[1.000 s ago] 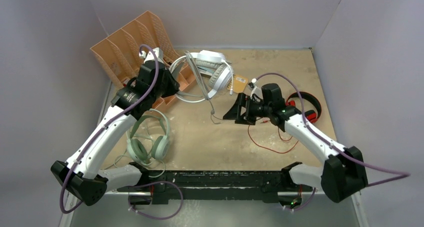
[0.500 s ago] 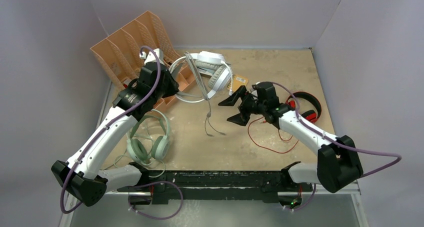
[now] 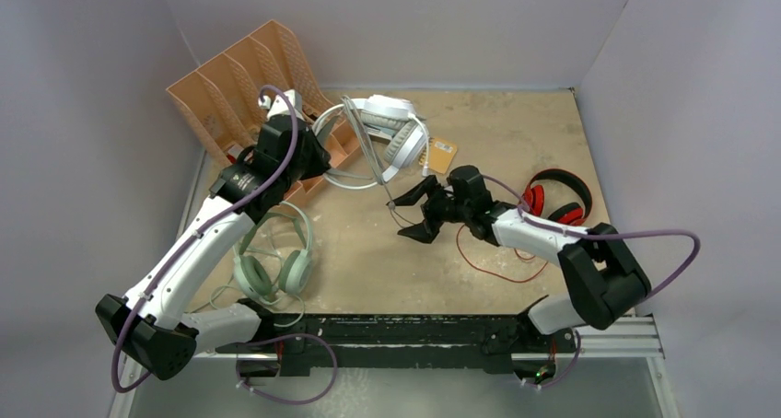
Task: Wrap the headphones
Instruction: Wrap the headphones cable around the headphones.
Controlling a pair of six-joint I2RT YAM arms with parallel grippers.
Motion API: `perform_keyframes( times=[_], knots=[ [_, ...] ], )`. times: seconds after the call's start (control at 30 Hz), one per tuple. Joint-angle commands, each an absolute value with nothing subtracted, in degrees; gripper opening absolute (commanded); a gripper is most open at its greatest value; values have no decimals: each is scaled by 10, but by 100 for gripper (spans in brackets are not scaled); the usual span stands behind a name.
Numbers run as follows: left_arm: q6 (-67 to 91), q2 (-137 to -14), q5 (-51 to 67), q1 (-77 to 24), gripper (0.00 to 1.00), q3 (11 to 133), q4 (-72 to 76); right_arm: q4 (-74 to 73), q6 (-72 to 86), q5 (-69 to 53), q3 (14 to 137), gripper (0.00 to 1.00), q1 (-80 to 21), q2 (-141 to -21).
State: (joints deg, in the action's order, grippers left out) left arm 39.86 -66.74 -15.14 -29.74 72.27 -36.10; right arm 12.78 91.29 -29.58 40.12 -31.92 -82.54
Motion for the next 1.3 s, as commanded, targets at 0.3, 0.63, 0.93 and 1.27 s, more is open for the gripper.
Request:
perform_keyframes(
  times=[0.3,0.63,0.93,1.27],
  knots=[
    [420,-655,-124,-296,0,734,-278,332,1036,-289,381,58,-356,-898],
    [415,-655,-123,-296,0,740,-284,375,1066,-290,384,54,-392,-942],
    [416,-646,-106,-296,0,745,-288,422,1074,-281,389,48,-393,-972],
    [372,-629,-51,-296,0,742,-275,463,1057,-262,360,0,-387,-974]
  ],
)
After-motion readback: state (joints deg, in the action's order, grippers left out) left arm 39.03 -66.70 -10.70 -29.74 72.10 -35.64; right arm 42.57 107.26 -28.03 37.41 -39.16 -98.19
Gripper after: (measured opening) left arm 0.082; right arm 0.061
